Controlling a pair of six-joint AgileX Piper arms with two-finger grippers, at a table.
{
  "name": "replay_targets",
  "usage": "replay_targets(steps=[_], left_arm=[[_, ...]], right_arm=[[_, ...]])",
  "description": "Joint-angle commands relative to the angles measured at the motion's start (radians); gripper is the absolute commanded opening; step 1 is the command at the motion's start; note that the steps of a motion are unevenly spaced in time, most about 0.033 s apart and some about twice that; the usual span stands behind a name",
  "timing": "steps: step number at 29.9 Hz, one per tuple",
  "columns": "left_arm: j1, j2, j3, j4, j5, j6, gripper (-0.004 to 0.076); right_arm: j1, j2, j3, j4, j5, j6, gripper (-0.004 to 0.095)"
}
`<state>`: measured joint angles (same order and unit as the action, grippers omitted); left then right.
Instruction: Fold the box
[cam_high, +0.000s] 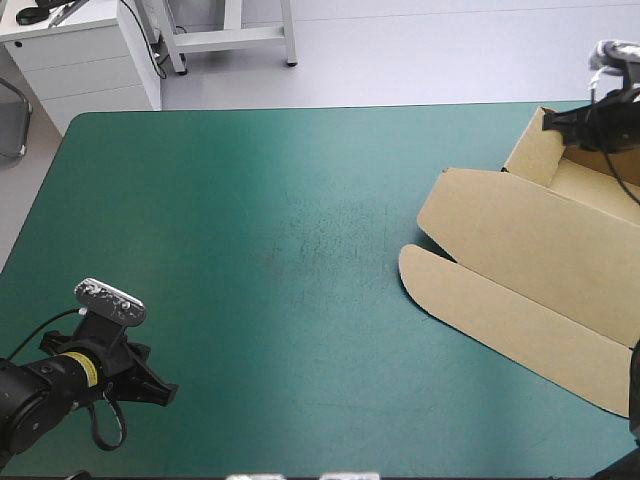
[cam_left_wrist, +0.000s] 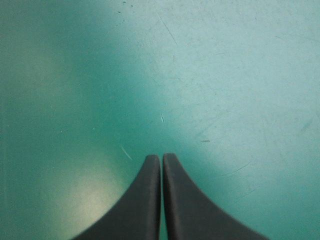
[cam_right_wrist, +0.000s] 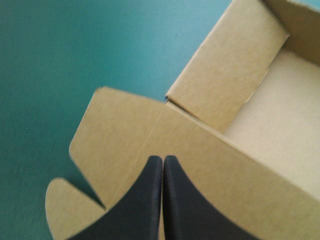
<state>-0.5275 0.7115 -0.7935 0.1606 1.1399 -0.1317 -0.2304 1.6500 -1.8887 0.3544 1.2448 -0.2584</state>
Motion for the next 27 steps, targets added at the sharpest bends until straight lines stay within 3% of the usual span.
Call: replay_targets(steps=[1, 9, 15, 27], left_arm=[[-0.004, -0.01, -0.022, 0.021, -0.045, -0.011, -0.0008], [-0.004, -0.036, -0.022, 0.042, -0.147, -0.006, -0.0008], [-0.004, -0.052, -0.016, 0.042, -0.146, 0.002, -0.0008], [-0.004, -0.234, 0.202, 0.012, -0.192, 0.003, -0.0008]], right_arm=[[0.068, -0.122, 0.128, -0.009, 0.007, -0.043, -0.0014], [0.133, -0.37, 0.546, -0.008, -0.106, -0.079, -0.0014], [0.133, -0.592, 0.821, -0.01, -0.167, -0.106, -0.0015], [0.133, -1.028, 1.124, -0.008, -0.198, -0.108, -0.0015]])
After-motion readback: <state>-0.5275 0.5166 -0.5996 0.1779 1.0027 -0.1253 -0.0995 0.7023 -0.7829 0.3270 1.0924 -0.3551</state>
